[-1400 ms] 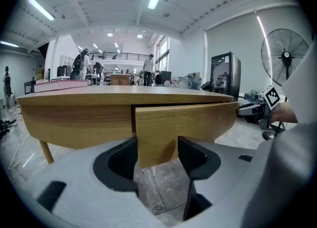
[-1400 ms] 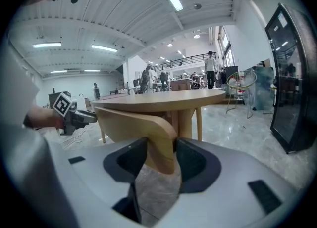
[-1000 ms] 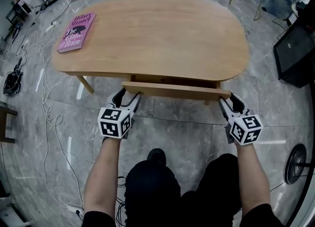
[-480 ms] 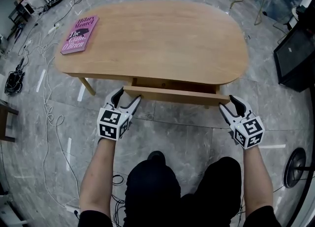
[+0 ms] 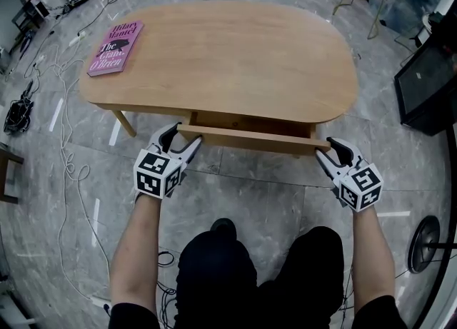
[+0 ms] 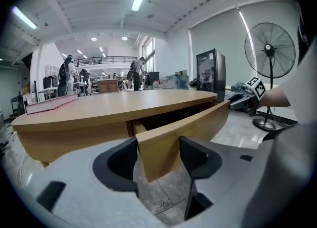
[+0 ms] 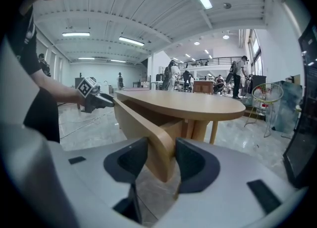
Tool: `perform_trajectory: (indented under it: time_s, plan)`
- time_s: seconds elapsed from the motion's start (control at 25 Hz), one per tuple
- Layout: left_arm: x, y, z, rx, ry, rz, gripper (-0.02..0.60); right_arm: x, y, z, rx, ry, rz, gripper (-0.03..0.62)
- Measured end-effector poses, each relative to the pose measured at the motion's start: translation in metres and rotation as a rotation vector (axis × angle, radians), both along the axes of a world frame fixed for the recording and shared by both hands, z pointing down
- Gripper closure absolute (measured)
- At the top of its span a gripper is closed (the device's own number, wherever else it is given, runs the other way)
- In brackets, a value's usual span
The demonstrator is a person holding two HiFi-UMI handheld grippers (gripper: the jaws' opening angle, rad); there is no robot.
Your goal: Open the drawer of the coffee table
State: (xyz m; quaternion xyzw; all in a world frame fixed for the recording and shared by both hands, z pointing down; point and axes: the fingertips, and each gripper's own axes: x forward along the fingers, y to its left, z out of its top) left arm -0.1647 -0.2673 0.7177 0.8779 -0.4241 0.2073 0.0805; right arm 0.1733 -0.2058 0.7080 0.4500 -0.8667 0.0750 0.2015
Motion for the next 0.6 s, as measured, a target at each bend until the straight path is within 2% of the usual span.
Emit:
perform_trajectory:
  time_s: [0.48,0.6]
  plan:
    - [-0.007,0.037,-0.001,-0.025,0.0,0.002,0.319,-0.003,0.035,0.0,-0.02,-0.014,-0.025,0.418]
    - [-0.009,0.039,-0.006,-0.006,-0.054,-0.016,0.339,-0.005,0.037,-0.008,-0.004,0.041,-0.064,0.419]
